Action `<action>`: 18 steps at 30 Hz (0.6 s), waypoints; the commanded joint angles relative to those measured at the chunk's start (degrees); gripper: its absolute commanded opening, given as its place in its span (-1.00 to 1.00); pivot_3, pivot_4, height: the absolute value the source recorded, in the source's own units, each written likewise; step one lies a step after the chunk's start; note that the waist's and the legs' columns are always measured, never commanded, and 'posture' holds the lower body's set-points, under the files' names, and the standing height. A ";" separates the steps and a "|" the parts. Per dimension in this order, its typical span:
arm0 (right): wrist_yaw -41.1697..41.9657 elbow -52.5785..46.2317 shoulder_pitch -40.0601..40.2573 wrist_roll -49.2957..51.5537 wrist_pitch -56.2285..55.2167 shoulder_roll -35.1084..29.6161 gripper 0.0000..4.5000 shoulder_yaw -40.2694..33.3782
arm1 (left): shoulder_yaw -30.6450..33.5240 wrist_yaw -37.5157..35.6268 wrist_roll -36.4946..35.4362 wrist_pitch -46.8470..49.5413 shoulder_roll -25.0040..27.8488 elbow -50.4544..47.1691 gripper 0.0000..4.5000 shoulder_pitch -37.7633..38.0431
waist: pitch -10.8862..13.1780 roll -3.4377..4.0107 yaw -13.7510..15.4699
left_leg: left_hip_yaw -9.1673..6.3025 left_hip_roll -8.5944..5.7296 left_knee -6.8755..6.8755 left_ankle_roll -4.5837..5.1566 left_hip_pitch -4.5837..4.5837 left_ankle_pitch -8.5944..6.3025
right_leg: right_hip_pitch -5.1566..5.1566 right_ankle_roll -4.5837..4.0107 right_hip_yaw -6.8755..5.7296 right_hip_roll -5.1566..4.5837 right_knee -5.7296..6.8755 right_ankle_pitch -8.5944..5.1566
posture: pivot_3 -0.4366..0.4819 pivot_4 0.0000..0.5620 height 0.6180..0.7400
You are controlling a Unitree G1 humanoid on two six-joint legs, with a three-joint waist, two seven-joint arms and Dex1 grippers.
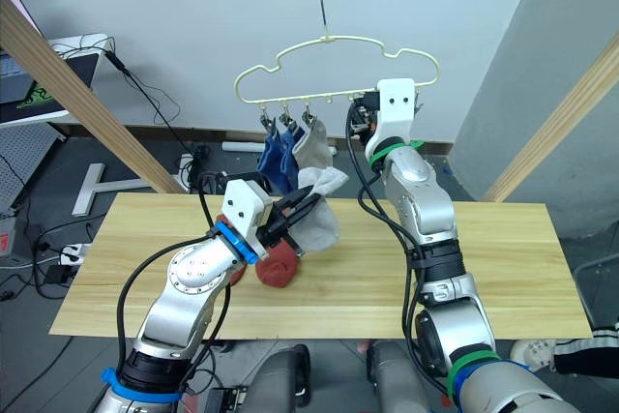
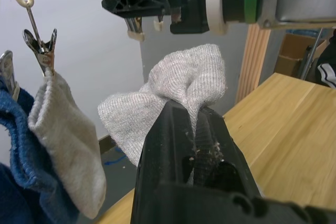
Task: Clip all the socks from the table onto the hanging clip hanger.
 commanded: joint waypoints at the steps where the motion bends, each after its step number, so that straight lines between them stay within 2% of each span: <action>1: 0.08 -0.90 -1.84 -0.28 -1.94 0.13 -0.33 -0.72 | 0.78 0.43 -0.72 -0.11 -0.06 -3.05 -1.00 -0.59 | 0.00 0.01 0.00 | -0.01 0.00 0.00 0.00 0.00 0.00 | 0.00 0.00 -0.01 0.01 0.00 0.00 | 0.01 0.10 1.00; 8: 0.21 -0.32 -2.12 -0.17 -2.45 0.24 -0.33 -1.01 | 0.84 0.50 -1.01 0.02 -0.03 -3.22 -1.00 -0.81 | 0.01 0.01 0.00 | 0.00 0.00 -0.01 0.00 0.00 0.00 | 0.00 0.00 -0.01 0.01 0.00 0.00 | 0.02 0.10 1.00; 15: 0.94 0.61 -2.36 0.31 -2.75 0.14 -0.95 -1.43 | 0.80 0.67 -1.03 0.07 -0.16 -3.26 -1.00 -1.12 | 0.01 0.01 0.00 | -0.01 0.00 -0.01 0.00 0.00 0.00 | 0.00 0.00 -0.01 0.01 0.00 0.00 | 0.02 0.10 1.00; 18: 1.53 0.34 -2.31 0.96 -2.18 0.01 -0.99 -1.90 | 0.75 0.81 -1.00 0.12 -0.20 -3.53 -1.00 -0.92 | 0.01 0.01 0.00 | -0.01 0.00 -0.01 0.00 0.00 0.00 | 0.00 0.00 -0.01 0.01 0.00 0.00 | 0.02 0.10 1.00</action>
